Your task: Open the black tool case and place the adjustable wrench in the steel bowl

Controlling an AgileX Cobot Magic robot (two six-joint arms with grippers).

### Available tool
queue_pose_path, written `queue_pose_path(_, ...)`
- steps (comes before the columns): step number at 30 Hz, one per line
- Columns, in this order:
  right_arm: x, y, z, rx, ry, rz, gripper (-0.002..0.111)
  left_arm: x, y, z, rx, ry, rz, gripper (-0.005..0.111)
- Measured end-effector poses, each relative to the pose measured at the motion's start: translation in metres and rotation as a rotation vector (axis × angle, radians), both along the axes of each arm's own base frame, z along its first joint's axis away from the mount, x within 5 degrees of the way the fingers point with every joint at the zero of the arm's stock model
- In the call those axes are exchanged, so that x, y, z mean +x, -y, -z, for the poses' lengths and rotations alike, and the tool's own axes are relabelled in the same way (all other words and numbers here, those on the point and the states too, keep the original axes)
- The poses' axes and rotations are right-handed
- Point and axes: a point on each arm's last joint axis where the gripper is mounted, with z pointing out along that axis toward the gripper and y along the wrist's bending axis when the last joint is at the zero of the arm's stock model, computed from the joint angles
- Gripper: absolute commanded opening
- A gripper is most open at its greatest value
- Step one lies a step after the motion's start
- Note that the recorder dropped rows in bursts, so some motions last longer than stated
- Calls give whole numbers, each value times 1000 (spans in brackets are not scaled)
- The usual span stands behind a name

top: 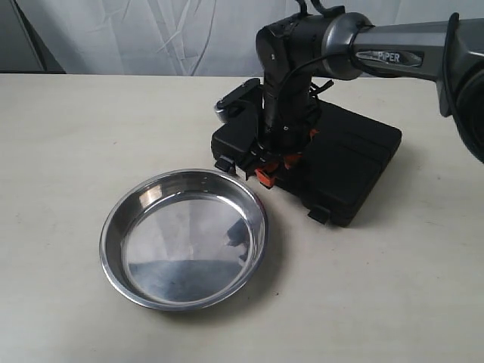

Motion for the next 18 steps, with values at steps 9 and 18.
queue_pose_path(9, -4, -8, -2, -119, 72, -105, 58, 0, 0, 0, 0, 0, 0, 0)
queue_pose_path(18, 1, -7, 2, -131, 116, -127, 58, 0, 0, 0, 0, 0, 0, 0)
